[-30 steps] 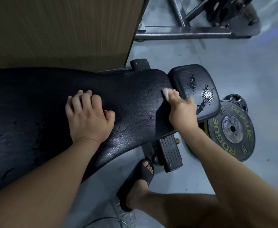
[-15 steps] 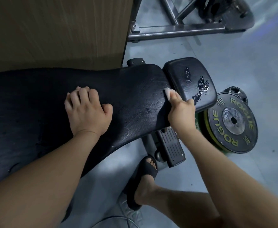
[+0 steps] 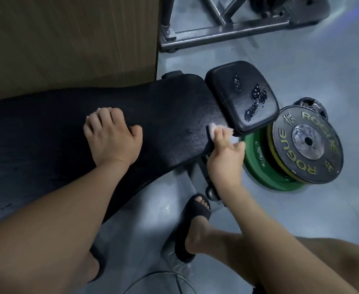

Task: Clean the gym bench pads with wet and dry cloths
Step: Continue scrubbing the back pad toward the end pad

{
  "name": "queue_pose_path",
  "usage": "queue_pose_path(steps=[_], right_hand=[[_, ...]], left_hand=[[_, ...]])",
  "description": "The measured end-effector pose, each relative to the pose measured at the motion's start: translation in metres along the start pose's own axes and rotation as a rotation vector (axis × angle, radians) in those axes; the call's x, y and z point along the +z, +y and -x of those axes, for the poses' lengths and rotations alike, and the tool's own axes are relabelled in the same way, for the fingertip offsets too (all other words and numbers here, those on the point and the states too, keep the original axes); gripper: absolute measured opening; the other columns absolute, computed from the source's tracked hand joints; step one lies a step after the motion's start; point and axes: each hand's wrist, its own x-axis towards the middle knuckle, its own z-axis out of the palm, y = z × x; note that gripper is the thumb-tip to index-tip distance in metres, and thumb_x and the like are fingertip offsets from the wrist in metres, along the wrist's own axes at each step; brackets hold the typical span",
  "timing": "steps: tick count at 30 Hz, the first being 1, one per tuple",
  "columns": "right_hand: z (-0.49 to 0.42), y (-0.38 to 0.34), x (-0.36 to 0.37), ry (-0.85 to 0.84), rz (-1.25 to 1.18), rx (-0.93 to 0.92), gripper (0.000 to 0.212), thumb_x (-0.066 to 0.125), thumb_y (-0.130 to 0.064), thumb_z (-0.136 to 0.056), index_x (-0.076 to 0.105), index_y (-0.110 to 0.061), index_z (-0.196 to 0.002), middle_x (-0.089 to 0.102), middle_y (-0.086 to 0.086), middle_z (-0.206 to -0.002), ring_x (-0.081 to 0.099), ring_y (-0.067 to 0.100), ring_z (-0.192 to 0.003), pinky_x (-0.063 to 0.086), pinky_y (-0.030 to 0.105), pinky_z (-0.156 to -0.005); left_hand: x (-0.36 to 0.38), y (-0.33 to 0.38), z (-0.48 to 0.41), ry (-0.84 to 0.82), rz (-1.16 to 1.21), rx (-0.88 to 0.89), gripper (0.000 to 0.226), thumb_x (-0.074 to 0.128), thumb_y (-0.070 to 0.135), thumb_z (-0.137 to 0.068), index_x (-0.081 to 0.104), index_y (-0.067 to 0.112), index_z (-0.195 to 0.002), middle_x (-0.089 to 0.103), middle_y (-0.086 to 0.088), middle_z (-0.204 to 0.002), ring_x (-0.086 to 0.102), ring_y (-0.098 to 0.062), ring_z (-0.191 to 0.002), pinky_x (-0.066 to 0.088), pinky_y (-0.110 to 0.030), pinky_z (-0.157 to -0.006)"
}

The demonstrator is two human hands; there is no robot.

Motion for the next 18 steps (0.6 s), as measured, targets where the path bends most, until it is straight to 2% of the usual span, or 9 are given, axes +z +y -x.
queue_pose_path(steps=[2,3,6,8,10,12,13,15,18], right_hand=[[0.030,-0.009,0.007,-0.045,-0.029,-0.082,0.061,0.030,-0.006,-0.084,0.052,-0.017,-0.140,0.058,0.002,-0.138,0.031,0.023,-0.079,0.038,0.036,-0.082],[0.037,-0.008,0.009,-0.040,-0.044,-0.137,0.061,0.034,-0.006,-0.085,0.053,-0.016,-0.142,0.056,0.001,-0.144,0.030,0.022,-0.081,0.041,0.037,-0.084],[0.020,0.013,0.004,0.031,-0.064,-0.246,0.066,0.051,0.007,-0.078,0.058,-0.023,-0.136,0.057,-0.007,-0.143,0.035,0.023,-0.076,0.040,0.034,-0.078],[0.006,0.023,-0.008,0.041,-0.051,-0.184,0.069,0.046,0.009,-0.077,0.058,-0.028,-0.133,0.059,-0.015,-0.136,0.036,0.021,-0.076,0.034,0.029,-0.077],[-0.002,0.027,-0.011,0.048,-0.060,-0.002,0.067,0.040,0.006,-0.079,0.053,-0.030,-0.134,0.056,-0.016,-0.135,0.033,0.019,-0.080,0.033,0.032,-0.078],[0.006,0.011,-0.006,0.061,-0.074,0.110,0.061,0.037,0.002,-0.076,0.053,-0.022,-0.130,0.057,-0.008,-0.131,0.035,0.024,-0.080,0.031,0.034,-0.074],[0.017,-0.002,-0.001,0.046,-0.083,0.090,0.059,0.037,0.000,-0.073,0.053,-0.019,-0.127,0.058,-0.001,-0.125,0.037,0.026,-0.081,0.032,0.035,-0.073],[0.045,-0.030,0.009,-0.031,-0.080,-0.068,0.059,0.042,-0.002,-0.071,0.056,-0.018,-0.126,0.059,0.006,-0.120,0.040,0.028,-0.084,0.039,0.041,-0.074],[0.053,-0.033,0.008,-0.033,-0.078,-0.385,0.068,0.056,0.001,-0.069,0.059,-0.019,-0.134,0.058,0.000,-0.137,0.043,0.028,-0.085,0.044,0.041,-0.076]], left_hand=[[-0.002,0.002,0.001,-0.006,-0.014,0.008,0.042,0.047,0.038,-0.091,0.050,0.005,-0.116,0.051,-0.023,-0.127,0.042,-0.045,-0.124,0.035,-0.061,-0.109],[-0.003,0.003,0.001,-0.010,-0.024,0.013,0.042,0.047,0.038,-0.093,0.050,0.004,-0.117,0.051,-0.023,-0.127,0.042,-0.045,-0.124,0.035,-0.061,-0.109],[-0.004,0.004,0.004,-0.011,-0.043,0.036,0.046,0.046,0.036,-0.095,0.051,0.000,-0.122,0.050,-0.026,-0.132,0.042,-0.046,-0.125,0.034,-0.061,-0.110],[-0.001,0.003,0.006,0.007,-0.015,0.059,0.046,0.045,0.033,-0.095,0.052,-0.003,-0.123,0.051,-0.028,-0.136,0.042,-0.048,-0.130,0.030,-0.062,-0.114],[0.003,0.003,0.015,-0.010,0.019,0.054,0.051,0.041,0.034,-0.098,0.051,-0.002,-0.132,0.046,-0.024,-0.148,0.035,-0.043,-0.141,0.022,-0.060,-0.120],[0.005,0.004,0.033,-0.081,0.012,0.052,0.060,0.033,0.040,-0.102,0.039,0.003,-0.150,0.033,-0.014,-0.161,0.020,-0.035,-0.152,0.012,-0.055,-0.125],[0.005,0.005,0.042,-0.097,0.005,0.065,0.063,0.029,0.042,-0.103,0.033,0.006,-0.155,0.028,-0.011,-0.165,0.015,-0.032,-0.154,0.009,-0.053,-0.126],[0.005,0.004,0.058,-0.100,-0.005,0.097,0.065,0.026,0.045,-0.104,0.027,0.009,-0.158,0.023,-0.007,-0.167,0.010,-0.029,-0.156,0.007,-0.052,-0.127],[0.006,0.002,0.065,-0.086,-0.004,0.100,0.065,0.027,0.047,-0.104,0.027,0.012,-0.159,0.023,-0.006,-0.167,0.009,-0.026,-0.157,0.007,-0.051,-0.127]])
